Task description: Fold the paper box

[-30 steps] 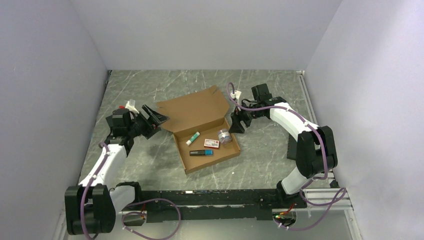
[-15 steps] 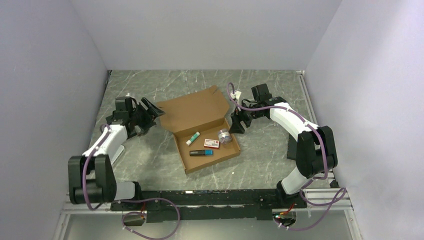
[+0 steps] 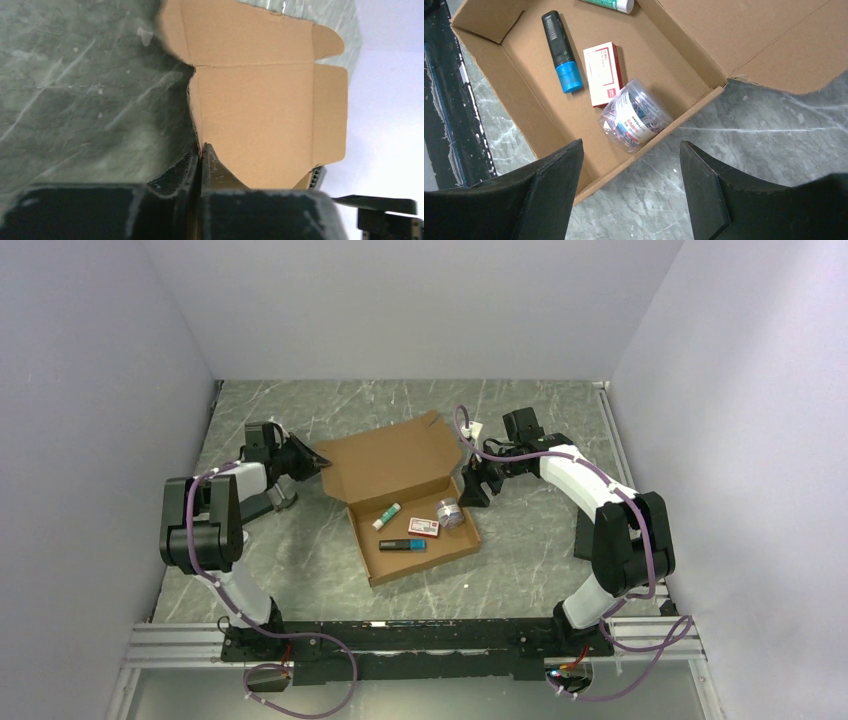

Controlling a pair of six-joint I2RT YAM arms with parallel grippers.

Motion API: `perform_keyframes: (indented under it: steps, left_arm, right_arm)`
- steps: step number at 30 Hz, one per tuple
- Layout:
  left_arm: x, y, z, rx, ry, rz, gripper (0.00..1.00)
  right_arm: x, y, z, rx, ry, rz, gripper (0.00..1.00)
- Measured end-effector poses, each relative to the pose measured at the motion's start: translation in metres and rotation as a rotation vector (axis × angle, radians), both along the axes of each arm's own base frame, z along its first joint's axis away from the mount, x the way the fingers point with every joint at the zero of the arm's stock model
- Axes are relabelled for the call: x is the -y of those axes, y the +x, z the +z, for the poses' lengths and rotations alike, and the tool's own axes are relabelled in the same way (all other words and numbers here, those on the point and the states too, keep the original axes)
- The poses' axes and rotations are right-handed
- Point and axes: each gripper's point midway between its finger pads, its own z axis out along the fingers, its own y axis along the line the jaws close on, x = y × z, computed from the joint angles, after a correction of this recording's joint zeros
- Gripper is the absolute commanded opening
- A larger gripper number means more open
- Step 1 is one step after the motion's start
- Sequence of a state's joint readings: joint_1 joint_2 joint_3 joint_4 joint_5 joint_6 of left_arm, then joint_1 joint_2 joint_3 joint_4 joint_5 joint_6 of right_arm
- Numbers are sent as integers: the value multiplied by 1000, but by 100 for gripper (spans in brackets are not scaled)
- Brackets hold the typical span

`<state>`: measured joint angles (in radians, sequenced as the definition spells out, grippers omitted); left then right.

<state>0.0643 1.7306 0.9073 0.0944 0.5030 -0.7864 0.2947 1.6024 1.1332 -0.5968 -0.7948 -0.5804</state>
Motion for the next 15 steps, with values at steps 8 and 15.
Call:
perform_keyframes:
  steps: [8,15]
  left_arm:
    - [1,10,6,62,4,-20,0]
    - [1,13,24,221,43,-52,0]
  right_arm:
    - [-1,0,5,-1,20,6,74]
    - [16,16,29,-15,104,-92,85]
